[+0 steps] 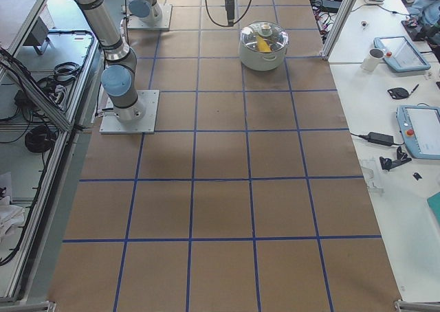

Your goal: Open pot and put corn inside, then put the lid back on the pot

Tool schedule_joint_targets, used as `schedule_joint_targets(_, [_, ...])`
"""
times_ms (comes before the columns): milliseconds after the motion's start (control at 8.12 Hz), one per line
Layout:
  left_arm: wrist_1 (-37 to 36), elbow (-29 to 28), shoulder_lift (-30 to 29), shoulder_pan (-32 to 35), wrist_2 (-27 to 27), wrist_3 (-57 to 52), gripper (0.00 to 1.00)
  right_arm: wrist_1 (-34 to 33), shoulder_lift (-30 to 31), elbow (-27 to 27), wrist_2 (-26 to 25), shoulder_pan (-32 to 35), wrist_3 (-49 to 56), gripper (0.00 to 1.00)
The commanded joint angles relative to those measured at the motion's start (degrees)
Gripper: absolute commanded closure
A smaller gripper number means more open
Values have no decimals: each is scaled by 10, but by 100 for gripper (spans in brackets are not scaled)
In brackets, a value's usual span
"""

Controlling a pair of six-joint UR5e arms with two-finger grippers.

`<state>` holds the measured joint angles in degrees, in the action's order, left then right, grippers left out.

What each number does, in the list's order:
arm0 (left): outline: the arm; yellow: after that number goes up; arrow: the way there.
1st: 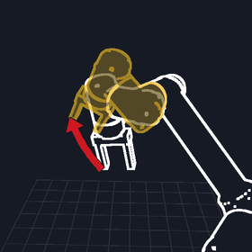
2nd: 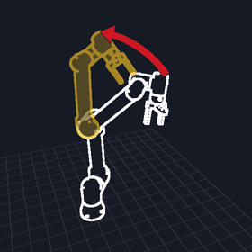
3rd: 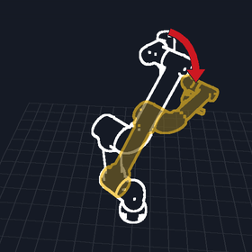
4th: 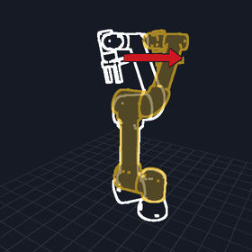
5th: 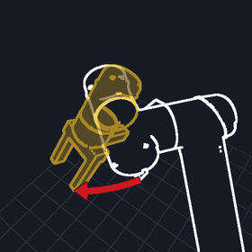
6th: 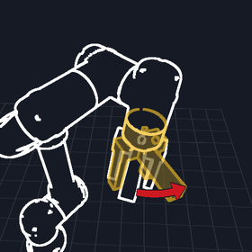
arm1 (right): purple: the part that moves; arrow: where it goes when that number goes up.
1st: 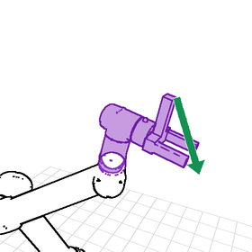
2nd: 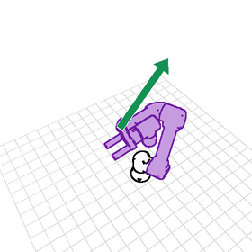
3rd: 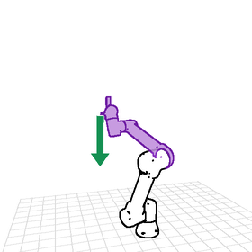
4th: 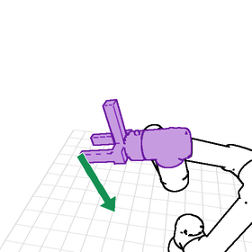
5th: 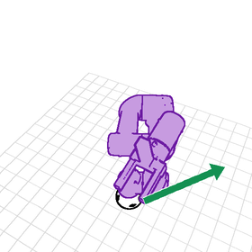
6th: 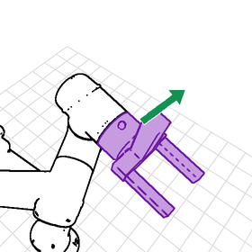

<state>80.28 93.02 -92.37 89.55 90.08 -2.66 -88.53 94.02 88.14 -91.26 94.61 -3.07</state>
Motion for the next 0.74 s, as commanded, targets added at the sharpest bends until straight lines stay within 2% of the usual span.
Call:
schedule_joint_targets(0, [1, 5, 0, 0, 0, 6, 0, 0, 1, 0, -1, 0, 3, 0])
schedule_joint_targets(615, [1, 7, -1, 0, 0, 6, 0, -3, 0, 0, -7, -4, 10, 0])
